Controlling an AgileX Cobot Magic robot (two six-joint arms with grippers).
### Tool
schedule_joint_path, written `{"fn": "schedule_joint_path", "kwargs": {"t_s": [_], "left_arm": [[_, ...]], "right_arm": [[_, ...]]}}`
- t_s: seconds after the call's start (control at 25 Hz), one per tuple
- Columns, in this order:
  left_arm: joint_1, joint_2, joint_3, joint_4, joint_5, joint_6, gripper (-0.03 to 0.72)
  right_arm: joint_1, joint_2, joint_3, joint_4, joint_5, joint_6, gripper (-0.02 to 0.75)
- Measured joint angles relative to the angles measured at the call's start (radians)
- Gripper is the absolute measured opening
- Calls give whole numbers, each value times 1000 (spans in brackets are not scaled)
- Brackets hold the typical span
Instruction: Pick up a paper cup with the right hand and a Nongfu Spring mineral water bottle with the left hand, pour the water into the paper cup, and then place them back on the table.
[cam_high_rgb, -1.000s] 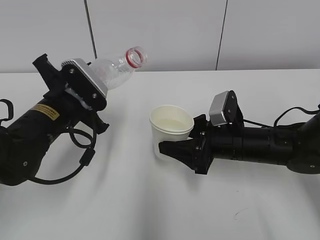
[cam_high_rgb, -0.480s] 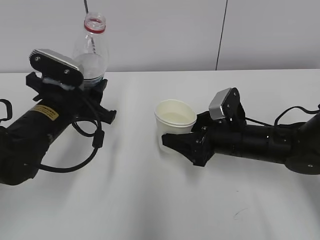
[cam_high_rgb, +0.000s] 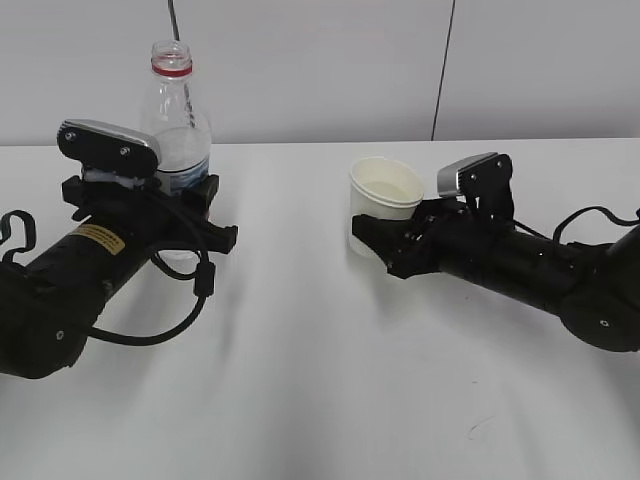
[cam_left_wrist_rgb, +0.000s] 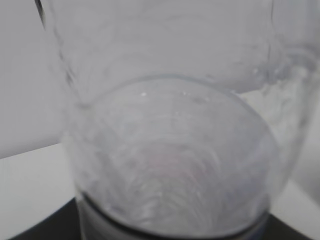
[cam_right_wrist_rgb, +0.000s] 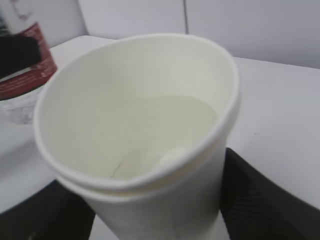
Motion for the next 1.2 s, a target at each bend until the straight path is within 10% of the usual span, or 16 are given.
{"fn": "schedule_joint_path", "kwargs": {"t_s": [0.56, 1.2], "left_arm": [[0, 0, 0, 0, -6, -1, 331], [0, 0, 0, -7, -6, -2, 331]], "right_arm": [[0, 16, 0, 321, 69, -254, 510], [0, 131, 0, 386, -21, -278, 510]]}}
